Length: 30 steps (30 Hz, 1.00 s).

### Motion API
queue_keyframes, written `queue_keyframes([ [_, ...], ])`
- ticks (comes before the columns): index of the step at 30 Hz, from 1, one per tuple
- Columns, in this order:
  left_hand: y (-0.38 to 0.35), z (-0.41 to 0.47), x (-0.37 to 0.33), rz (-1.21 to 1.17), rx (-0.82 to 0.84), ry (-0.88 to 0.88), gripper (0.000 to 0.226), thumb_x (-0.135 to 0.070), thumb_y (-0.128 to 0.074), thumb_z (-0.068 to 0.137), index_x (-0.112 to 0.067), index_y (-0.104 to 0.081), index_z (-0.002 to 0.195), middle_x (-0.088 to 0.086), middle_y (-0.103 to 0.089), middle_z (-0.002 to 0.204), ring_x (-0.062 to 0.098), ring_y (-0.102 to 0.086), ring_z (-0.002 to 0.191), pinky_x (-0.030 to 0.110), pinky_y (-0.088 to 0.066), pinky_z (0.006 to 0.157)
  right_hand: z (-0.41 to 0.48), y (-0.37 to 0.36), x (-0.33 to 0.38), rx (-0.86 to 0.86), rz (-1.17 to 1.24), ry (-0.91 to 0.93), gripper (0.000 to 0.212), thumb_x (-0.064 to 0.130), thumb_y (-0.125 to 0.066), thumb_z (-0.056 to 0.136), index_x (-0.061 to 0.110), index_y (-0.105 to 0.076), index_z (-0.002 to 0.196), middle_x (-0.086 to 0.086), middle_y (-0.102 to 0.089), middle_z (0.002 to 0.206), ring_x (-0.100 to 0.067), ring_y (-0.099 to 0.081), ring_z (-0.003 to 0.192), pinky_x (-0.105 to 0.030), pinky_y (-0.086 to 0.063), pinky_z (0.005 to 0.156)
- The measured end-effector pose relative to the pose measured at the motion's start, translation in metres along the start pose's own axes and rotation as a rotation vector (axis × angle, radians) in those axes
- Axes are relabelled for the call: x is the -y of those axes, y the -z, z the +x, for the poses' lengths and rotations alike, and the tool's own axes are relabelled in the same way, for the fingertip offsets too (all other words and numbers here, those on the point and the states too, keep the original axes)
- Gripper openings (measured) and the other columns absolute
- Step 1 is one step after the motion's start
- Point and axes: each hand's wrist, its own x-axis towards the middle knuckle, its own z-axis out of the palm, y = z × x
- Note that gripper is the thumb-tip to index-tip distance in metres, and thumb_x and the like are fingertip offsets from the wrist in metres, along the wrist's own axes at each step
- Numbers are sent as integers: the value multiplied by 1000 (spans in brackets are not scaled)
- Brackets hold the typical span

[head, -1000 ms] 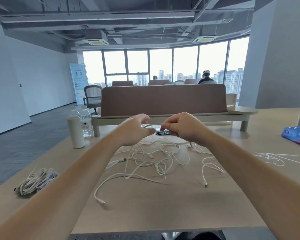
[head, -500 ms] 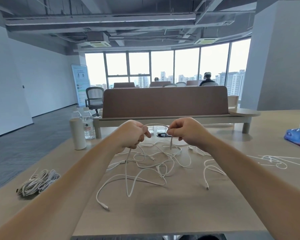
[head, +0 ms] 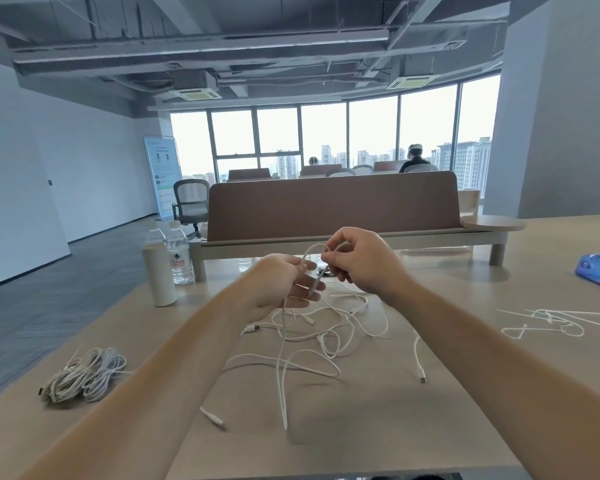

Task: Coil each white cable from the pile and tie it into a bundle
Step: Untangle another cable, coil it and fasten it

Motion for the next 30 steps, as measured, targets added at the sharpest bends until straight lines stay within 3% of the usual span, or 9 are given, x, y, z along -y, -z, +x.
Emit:
queue_keyframes([
  [8, -11, -6, 2, -159, 85, 7, 33, -12, -35, 106, -2, -66, 106, 22, -72, 93, 35, -70, 89, 44, -52, 88, -1, -5, 6, -46, -32, 18, 16, 12, -71, 89, 12, -60, 78, -5, -72, 66, -16, -61, 52, -40, -55, 63],
  [12, -16, -7, 3, -319, 90, 20, 32, -11, -34, 106, 3, -62, 106, 8, -48, 68, 19, -47, 57, 36, -57, 65, -1, -6, 6, -45, -11, 22, 12, 17, -73, 89, 16, -63, 82, -2, -72, 68, -17, -65, 57, -38, -56, 66],
  [15, -13, -5, 0, -411, -7, 15, 30, -11, -35, 106, 1, -61, 102, 4, -45, 62, 15, -39, 53, 29, -48, 54, -5, -12, 2, -44, 28, -65, 11, 26, -66, 94, 16, -64, 98, -3, -73, 78, -16, -65, 63, -32, -53, 65],
  [17, -5, -1, -3, -463, -85, 3, 29, -12, -34, 106, 1, -60, 100, 4, -45, 61, 14, -39, 51, 28, -48, 52, -9, -17, 0, -44, 100, -187, 9, 16, -57, 96, 9, -61, 100, -8, -72, 80, -16, -64, 60, -32, -51, 60],
  [19, 2, 1, -5, -497, -113, -12, 29, -12, -35, 107, 1, -60, 101, 4, -46, 63, 14, -41, 52, 28, -50, 53, -13, -19, -3, 75, 195, -288, 14, 2, -49, 93, 2, -62, 98, -13, -71, 80, -21, -66, 62, -33, -53, 61],
  [21, 5, 0, -7, -511, -100, -30, 28, -11, -35, 107, 2, -60, 103, 5, -47, 65, 14, -41, 54, 27, -51, 53, -20, -21, -4, 322, 301, -341, 18, -5, -49, 90, -5, -65, 97, -18, -73, 84, -26, -70, 71, -33, -57, 69],
  [23, 6, 0, -9, -523, -84, -52, 29, -10, -34, 107, 3, -60, 102, 5, -47, 66, 14, -41, 56, 27, -52, 53, -27, -26, -5, 550, 327, -322, 22, -4, -51, 91, -9, -67, 104, -20, -75, 98, -28, -72, 90, -35, -59, 85],
  [26, 7, 0, -11, -519, -66, -75, 30, -9, -32, 107, 2, -60, 101, 4, -48, 66, 14, -43, 56, 29, -55, 56, -31, -34, -4, 706, 335, -279, 25, 1, -58, 92, -8, -64, 114, -19, -73, 111, -30, -68, 112, -38, -53, 103],
  [30, 9, 3, -8, -458, -116, -79, 29, -6, -32, 107, 3, -59, 105, 6, -49, 67, 16, -46, 58, 34, -60, 60, -33, -37, -3, 758, 278, -268, 12, 6, -55, 98, 0, -65, 102, -19, -72, 90, -34, -71, 94, -37, -57, 92],
])
